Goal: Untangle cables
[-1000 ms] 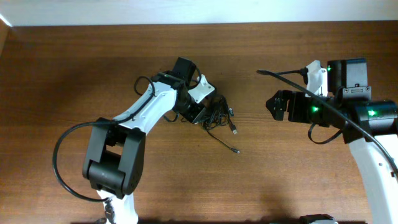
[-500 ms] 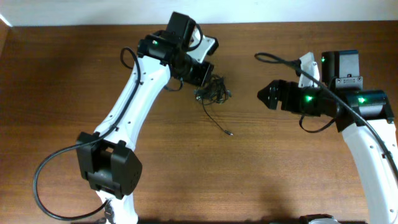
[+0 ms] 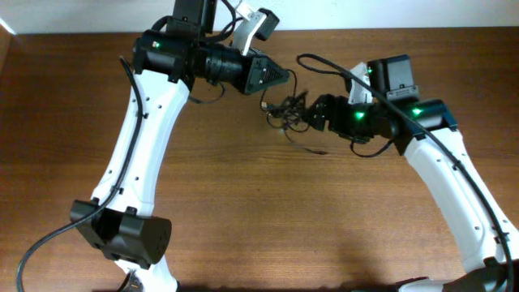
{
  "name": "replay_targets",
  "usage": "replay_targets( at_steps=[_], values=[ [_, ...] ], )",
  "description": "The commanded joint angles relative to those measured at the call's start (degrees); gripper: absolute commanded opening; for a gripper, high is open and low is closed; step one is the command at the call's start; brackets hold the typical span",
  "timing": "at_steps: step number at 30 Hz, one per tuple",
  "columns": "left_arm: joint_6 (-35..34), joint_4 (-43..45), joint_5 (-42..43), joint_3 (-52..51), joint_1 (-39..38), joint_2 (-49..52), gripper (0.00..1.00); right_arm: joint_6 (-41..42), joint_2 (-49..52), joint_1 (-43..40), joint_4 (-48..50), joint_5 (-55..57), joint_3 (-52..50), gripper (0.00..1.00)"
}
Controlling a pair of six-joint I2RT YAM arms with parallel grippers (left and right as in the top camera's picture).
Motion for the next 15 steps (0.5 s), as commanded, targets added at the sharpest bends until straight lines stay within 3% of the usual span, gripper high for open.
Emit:
replay_targets(
  at_steps=[1,3,5,8,12,15],
  values=[
    [5.8,2.6,2.2,1.2,0.1,-1.6,0.00,2.3,0.2,0.2,2.2,-0.7,1.0,0.85],
    [4.0,4.7,1.7,1.2,0.1,-1.6,0.00,2.5,0.2,0.2,3.6,-1.2,1.0,0.85],
    [-6.6,5.7,-3.0,1.2,0.1,-1.5,0.00,2.4,0.2,0.2,4.2,-1.2,1.0,0.84],
    [-19.2,4.8,-3.3,1.2,0.1,-1.5,0.00,2.4,0.2,0.5,4.1,-0.9,1.0,0.76],
    [-27.4,5.5,-3.3,1.2,0.1,-1.5,0.00,2.4,0.3,1.3,4.2,2.6,1.0,0.71],
    [-41.1,12.6,-3.3,1.2,0.1,-1.5,0.00,1.5,1.9,1.3,4.2,2.3,1.0,0.69]
  ],
)
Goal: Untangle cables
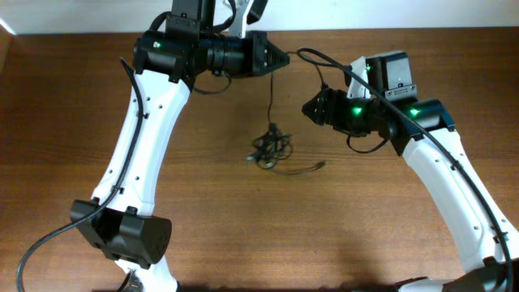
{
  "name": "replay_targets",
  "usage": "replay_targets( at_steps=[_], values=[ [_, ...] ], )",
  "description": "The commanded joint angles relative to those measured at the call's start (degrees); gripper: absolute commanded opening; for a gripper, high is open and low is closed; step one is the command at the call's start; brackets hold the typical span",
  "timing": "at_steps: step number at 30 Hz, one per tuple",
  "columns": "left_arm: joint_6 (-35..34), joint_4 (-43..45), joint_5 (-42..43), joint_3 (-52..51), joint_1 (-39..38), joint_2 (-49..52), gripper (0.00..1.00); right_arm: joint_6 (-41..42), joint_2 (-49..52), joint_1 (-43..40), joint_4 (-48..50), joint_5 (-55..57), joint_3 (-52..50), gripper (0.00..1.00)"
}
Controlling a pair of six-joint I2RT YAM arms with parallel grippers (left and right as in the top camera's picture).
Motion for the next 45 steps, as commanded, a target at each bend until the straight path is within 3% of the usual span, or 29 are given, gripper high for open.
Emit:
replay_targets(
  at_steps=[1,3,8,13,15,20,21,22,25,29,31,33,34,41,45],
  values=[
    [-18.7,7.0,0.2,1.2,0.6,-1.5,0.00,-4.3,2.6,0.6,0.7,-0.6,1.0,0.68],
    [-25.2,10.4,0.2,1.2,0.9,-1.5,0.00,-4.5,4.2,0.6,0.8,-0.6,1.0,0.67],
    [-25.8,12.3,-0.9,1.2,1.0,-1.5,0.00,-2.9,10.9,1.5,2.6,-2.1,1.0,0.58],
    [-25.5,12.3,-0.9,1.2,1.0,-1.5,0.00,0.5,12.9,5.6,3.2,-4.2,1.0,0.57],
    [-25.5,12.3,-0.9,1.2,1.0,-1.5,0.00,2.4,13.2,6.9,3.0,-4.0,0.9,0.43],
    [-25.6,12.3,-0.8,1.2,1.0,-1.5,0.00,7.0,16.8,8.5,3.0,-1.0,0.9,0.26],
    [-25.5,12.3,-0.8,1.2,1.0,-1.5,0.00,7.0,17.7,8.4,3.0,-0.3,0.8,0.12],
    [-24.7,12.3,-0.9,1.2,1.0,-1.5,0.00,7.0,17.7,8.4,2.5,0.6,0.8,0.04],
    [-8.8,9.4,-2.1,1.2,1.9,-1.5,0.00,2.3,15.6,8.4,0.7,3.0,0.9,0.04],
    [2.4,-5.5,-19.8,1.2,6.7,-1.5,0.00,0.5,7.0,8.3,-7.0,15.6,0.9,0.04],
    [4.1,-12.6,-30.3,1.2,8.4,-1.5,0.00,0.5,2.3,7.5,-9.9,16.9,0.9,0.04],
    [4.7,-19.9,-46.9,1.1,8.4,-0.7,0.00,-0.3,-1.6,2.1,-14.6,17.4,0.9,0.04],
    [4.7,-22.1,-51.3,0.9,8.4,0.0,0.00,-1.5,-2.7,-0.8,-15.8,17.3,0.9,0.04],
    [5.8,-24.7,-55.5,-4.7,8.4,6.1,0.00,-6.4,-4.6,-11.5,-23.3,15.7,1.3,0.04],
    [8.2,-26.3,-55.6,-4.7,8.4,7.3,0.00,-8.5,-4.5,-11.5,-25.0,19.9,1.3,0.04]
  ],
)
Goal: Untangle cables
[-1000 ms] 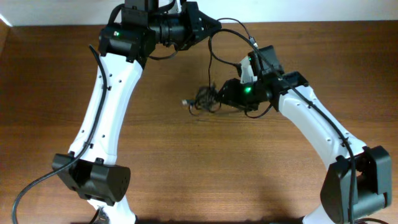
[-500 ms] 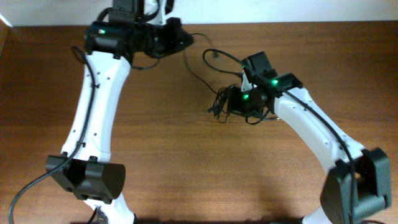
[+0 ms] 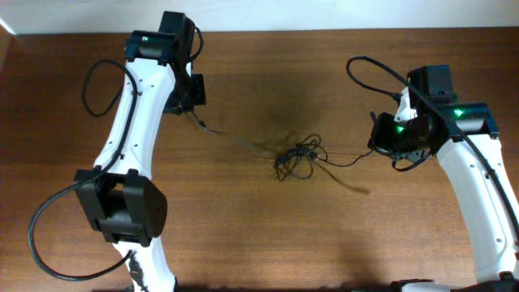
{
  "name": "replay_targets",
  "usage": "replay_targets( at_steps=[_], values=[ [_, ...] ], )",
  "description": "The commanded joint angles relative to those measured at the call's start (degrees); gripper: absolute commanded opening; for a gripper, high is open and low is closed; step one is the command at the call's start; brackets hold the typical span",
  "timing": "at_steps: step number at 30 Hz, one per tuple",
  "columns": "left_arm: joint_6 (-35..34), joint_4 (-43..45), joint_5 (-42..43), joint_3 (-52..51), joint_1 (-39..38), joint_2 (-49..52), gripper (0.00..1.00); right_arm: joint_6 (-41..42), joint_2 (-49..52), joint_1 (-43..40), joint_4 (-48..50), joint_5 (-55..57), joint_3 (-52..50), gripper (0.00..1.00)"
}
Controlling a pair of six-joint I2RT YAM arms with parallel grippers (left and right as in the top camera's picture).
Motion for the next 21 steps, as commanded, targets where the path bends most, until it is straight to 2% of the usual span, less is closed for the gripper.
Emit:
replay_targets(
  at_steps=[1,3,5,7,9,10,11,13,14,15,16,17,19,20,21],
  values=[
    [2.8,-1.6,-3.1,-0.2,0.4,0.3,0.00,-1.0,-1.1,-0.6,-1.9,9.3,1.0,0.04],
    [2.6,-2.4,-7.0,-0.2,0.9,0.3,0.00,-1.0,-1.1,-3.1,-4.0,11.8,1.0,0.04],
    [-0.1,-2.0,-6.6,-0.2,1.5,0.3,0.00,-1.1,-1.1,-6.5,-4.3,11.6,1.0,0.04],
    [-0.1,-1.7,-0.3,-0.2,1.4,0.3,0.00,-2.8,-1.1,-7.0,-3.8,8.1,1.0,0.04],
    [4.7,-1.2,8.9,-0.2,1.4,0.3,0.03,-3.0,-0.6,-5.9,-3.8,5.9,0.9,0.04],
    [11.1,-1.0,17.2,-0.2,0.7,0.3,0.15,-3.1,0.5,-4.7,-3.8,4.2,0.8,0.04],
    [15.1,-1.1,21.2,-0.2,0.0,0.3,0.27,-4.1,1.5,-3.7,-3.8,3.4,0.8,0.04],
    [17.7,-1.1,22.1,-0.2,-1.4,0.3,0.50,-4.1,4.5,-1.7,-3.5,3.4,0.8,0.10],
    [19.4,-1.3,22.2,-0.2,-1.9,0.3,0.60,-4.1,5.9,-1.1,-3.3,2.6,0.8,0.36],
    [20.5,-1.2,22.5,-0.2,-2.1,0.3,0.64,-4.1,6.2,-1.1,-3.2,2.5,0.8,0.59],
    [23.3,-1.0,24.5,-0.2,-2.5,0.3,0.66,-4.1,6.3,-1.1,-2.7,2.3,0.8,0.88],
    [27.4,-0.8,28.4,-0.2,-3.3,0.3,0.66,-4.1,6.3,-1.2,-2.3,2.3,0.8,1.00],
    [32.3,-0.6,32.1,-0.2,-5.7,0.3,0.65,-4.1,6.3,-1.2,-1.8,2.3,0.8,0.99],
    [32.6,0.5,32.2,-0.2,-8.3,0.8,0.60,-4.1,6.3,-2.4,-1.3,2.3,0.8,0.99],
    [32.6,1.5,32.2,-0.2,-10.4,1.4,0.51,-4.3,6.3,-3.4,-1.0,2.3,0.8,0.99]
  ],
)
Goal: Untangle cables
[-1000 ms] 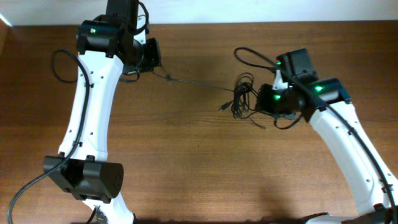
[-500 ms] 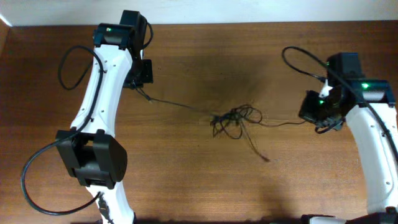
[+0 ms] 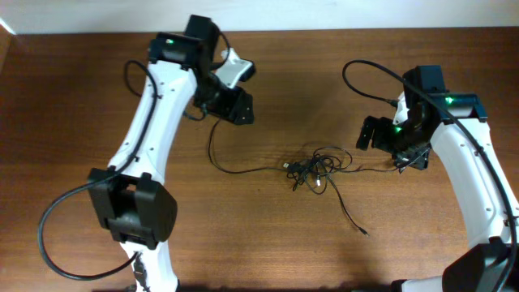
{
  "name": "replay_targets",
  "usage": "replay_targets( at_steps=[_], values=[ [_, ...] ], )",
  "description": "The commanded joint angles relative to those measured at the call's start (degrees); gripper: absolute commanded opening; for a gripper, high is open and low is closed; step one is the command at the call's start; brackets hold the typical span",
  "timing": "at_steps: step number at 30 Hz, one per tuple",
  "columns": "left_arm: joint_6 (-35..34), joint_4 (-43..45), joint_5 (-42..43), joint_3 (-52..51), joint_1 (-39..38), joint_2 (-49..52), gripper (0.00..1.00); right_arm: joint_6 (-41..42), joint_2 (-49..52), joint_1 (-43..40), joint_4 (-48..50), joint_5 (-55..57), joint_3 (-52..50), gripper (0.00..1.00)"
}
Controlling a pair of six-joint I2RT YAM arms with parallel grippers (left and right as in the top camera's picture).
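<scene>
A thin black cable lies across the middle of the table with a tangled knot [image 3: 312,170] at its centre. One strand [image 3: 215,154] curves slackly left and up to my left gripper [image 3: 227,113], which appears shut on its end. Another strand [image 3: 373,169] runs right from the knot to under my right gripper [image 3: 381,146], which also seems shut on it. The jaws themselves are hidden by the gripper bodies. A third loose end [image 3: 357,223] trails toward the front right and lies free on the wood.
The brown wooden table [image 3: 259,243] bears only the cable. A white wall edge [image 3: 324,16] runs along the back. The arms' own black supply leads [image 3: 369,81] loop near each wrist.
My left gripper has moved right and toward the knot, so the left strand went from taut to a slack curve. The knot shifted slightly right and forward. A loose end now trails front right.
Both grippers were close together at the back of the table with the bundle between them. Then the left one held a strand up with the knot hanging down. Later the arms were far apart with strands stretched; now the left strand is slack and the knot looser.
</scene>
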Motion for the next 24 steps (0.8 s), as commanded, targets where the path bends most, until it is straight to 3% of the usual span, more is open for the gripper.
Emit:
replay_targets(
  at_steps=[1,5,11,18,19,20,22,24],
  values=[
    [3.6,2.8,3.2,-0.2,-5.8,2.1,0.48,-1.1,0.0,-3.5,0.8,-0.4,0.8,0.99],
    [3.6,5.3,5.4,-0.2,-12.9,7.9,0.49,-4.4,0.0,-10.2,0.8,-0.9,0.8,0.99],
    [3.6,6.6,9.3,-0.2,-19.8,13.7,0.46,-5.4,0.0,-10.5,0.7,-1.0,0.8,0.99],
    [3.6,5.9,2.6,-1.7,-20.6,15.5,0.30,-5.4,0.0,-10.5,0.4,-1.0,0.8,0.99],
    [3.6,5.9,2.3,-1.7,-20.6,15.5,0.23,-5.4,0.0,-10.5,0.3,-1.0,0.8,0.99],
    [3.6,5.9,1.5,-1.7,-20.5,15.5,0.00,-5.4,0.0,-10.5,0.3,-1.0,0.8,0.99],
    [3.6,5.7,1.6,-0.7,-20.2,15.5,0.00,-5.5,0.0,-10.4,0.3,-1.7,0.8,0.99],
    [-0.7,2.5,1.6,7.0,-18.9,15.5,0.00,-10.5,0.0,-10.4,1.0,-11.0,0.8,0.99]
  ],
)
